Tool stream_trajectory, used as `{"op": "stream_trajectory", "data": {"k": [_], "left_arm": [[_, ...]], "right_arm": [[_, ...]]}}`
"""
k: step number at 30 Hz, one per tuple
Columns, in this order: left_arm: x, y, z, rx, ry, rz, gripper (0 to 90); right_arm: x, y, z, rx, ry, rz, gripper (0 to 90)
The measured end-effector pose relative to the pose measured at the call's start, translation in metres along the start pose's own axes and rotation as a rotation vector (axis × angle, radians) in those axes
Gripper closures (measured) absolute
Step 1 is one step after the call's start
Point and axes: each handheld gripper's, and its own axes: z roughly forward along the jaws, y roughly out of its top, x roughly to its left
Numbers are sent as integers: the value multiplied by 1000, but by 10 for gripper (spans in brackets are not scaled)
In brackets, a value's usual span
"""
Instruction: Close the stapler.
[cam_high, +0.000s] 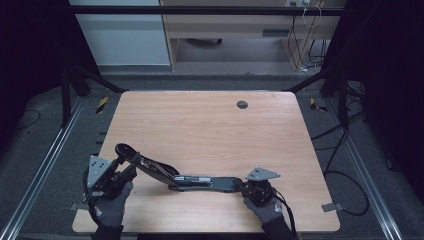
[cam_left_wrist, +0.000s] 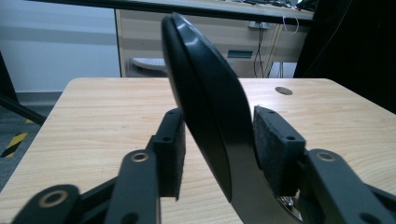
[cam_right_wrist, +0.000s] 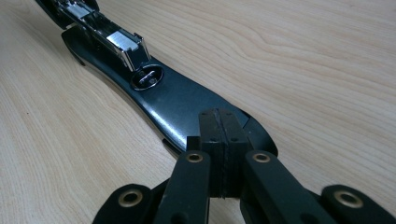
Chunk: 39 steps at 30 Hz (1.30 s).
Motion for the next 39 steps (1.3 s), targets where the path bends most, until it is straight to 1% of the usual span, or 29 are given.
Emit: {"op": "stream_trajectory", "data": {"k": [6, 10, 12, 13, 14, 15, 20, 27, 39], "left_arm": [[0, -1, 0, -1, 3, -17, 573], [-1, 0, -1, -9, -3, -18, 580], [-1, -1, -1, -12, -4, -25, 582], [-1, -1, -1, -11, -4, -28, 583], [-1, 0, -1, -7, -10, -43, 586], [-1, 0, -1, -8, -11, -43, 589], [-4, 2, -1, -10, -13, -47, 595], [-8, 4, -1, -13, -19, -40, 605], [-25, 11, 3, -39, -42, -21, 624]], "right_arm": [[0, -2, 3, 9, 6, 19, 900], [-1, -3, 5, 12, 7, 20, 900], [-1, -4, 5, 9, 10, 26, 900], [-1, -4, 5, 6, 4, 25, 900], [-1, -4, 6, 4, -1, 21, 900], [-2, -5, 5, 5, 1, 34, 900], [-2, -5, 6, -5, -3, 33, 900], [-3, -6, 6, -7, -2, 36, 900], [-3, -6, 6, -11, -2, 37, 900]]}}
